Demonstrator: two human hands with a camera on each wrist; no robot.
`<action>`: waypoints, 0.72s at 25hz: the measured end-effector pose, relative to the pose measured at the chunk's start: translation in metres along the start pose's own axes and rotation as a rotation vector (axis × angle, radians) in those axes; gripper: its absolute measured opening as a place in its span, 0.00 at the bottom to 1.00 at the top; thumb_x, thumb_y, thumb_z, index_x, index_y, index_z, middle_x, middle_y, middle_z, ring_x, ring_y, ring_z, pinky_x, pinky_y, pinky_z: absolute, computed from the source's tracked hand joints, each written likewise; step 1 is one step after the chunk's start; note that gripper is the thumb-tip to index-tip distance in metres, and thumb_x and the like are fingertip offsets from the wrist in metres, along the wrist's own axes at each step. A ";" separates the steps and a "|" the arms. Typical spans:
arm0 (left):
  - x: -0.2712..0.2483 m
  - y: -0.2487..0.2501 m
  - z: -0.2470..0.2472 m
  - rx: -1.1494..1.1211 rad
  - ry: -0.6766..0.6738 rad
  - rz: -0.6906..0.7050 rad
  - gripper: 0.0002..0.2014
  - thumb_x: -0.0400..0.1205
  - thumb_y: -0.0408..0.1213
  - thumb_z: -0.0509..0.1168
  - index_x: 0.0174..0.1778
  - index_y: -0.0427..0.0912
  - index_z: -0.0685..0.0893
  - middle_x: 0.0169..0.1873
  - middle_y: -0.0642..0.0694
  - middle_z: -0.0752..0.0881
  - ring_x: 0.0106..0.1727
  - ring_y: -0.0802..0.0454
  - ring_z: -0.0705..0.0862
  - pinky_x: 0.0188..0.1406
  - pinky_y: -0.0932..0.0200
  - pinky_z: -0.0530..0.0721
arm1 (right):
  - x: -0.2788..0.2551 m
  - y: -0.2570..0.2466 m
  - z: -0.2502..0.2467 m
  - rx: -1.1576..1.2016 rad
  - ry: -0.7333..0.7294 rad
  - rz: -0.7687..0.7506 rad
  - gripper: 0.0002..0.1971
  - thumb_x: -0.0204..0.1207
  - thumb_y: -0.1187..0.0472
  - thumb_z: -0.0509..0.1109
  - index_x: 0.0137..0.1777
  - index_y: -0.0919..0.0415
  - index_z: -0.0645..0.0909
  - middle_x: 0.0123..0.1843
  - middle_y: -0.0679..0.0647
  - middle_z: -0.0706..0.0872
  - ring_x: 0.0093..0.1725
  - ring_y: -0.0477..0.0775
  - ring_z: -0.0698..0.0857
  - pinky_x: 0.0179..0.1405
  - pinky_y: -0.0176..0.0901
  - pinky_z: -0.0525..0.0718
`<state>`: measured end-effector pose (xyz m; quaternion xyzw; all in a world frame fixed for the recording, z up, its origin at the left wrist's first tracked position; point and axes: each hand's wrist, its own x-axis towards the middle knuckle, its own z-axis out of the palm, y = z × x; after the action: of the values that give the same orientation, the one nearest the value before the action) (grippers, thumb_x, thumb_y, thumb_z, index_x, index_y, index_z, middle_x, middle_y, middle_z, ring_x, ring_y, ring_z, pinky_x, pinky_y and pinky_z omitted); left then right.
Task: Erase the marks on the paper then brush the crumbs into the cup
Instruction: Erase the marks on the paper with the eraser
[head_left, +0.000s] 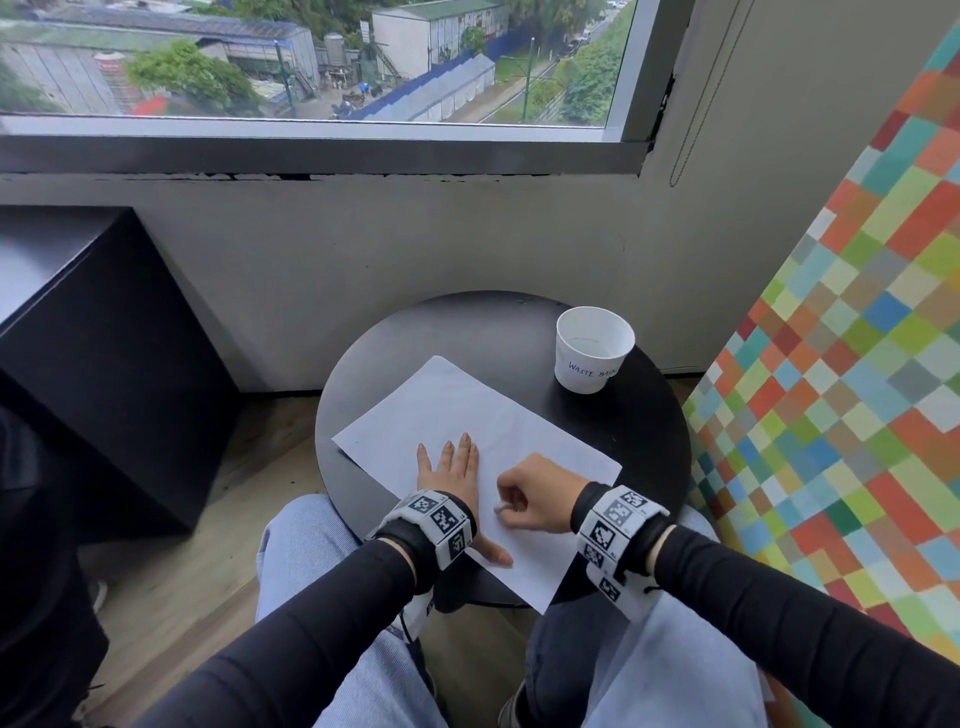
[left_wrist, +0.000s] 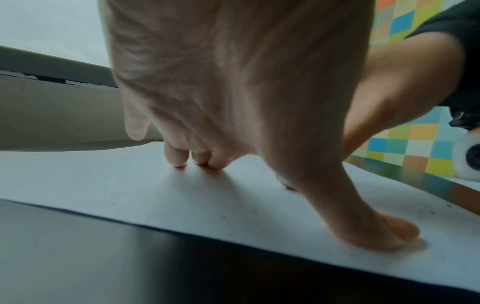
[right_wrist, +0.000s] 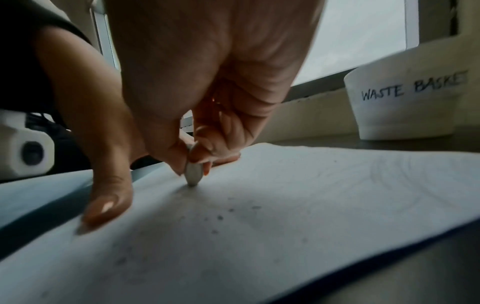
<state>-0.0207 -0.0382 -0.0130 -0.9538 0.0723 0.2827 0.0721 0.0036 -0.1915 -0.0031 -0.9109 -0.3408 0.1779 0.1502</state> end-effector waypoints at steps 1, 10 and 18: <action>0.000 0.000 0.000 0.002 0.003 0.004 0.77 0.59 0.82 0.66 0.84 0.34 0.29 0.85 0.40 0.30 0.86 0.40 0.35 0.80 0.27 0.34 | 0.001 0.003 -0.004 -0.004 0.001 0.024 0.08 0.71 0.59 0.69 0.31 0.58 0.79 0.28 0.51 0.80 0.30 0.51 0.75 0.35 0.41 0.77; -0.002 -0.002 0.000 0.019 0.016 0.026 0.76 0.59 0.82 0.66 0.85 0.37 0.30 0.85 0.39 0.31 0.87 0.39 0.36 0.79 0.26 0.33 | -0.019 0.020 -0.014 0.091 0.058 0.040 0.09 0.71 0.56 0.74 0.33 0.60 0.82 0.25 0.43 0.77 0.28 0.44 0.75 0.31 0.28 0.71; 0.008 0.023 0.000 -0.010 0.116 0.182 0.54 0.74 0.78 0.53 0.86 0.54 0.35 0.86 0.44 0.33 0.86 0.40 0.33 0.76 0.20 0.32 | -0.064 0.065 -0.006 0.247 0.313 0.320 0.11 0.72 0.52 0.72 0.32 0.53 0.77 0.26 0.47 0.79 0.31 0.46 0.77 0.35 0.38 0.76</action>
<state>-0.0181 -0.0619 -0.0201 -0.9584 0.1613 0.2327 0.0368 -0.0021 -0.2821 -0.0095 -0.9444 -0.1403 0.0967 0.2813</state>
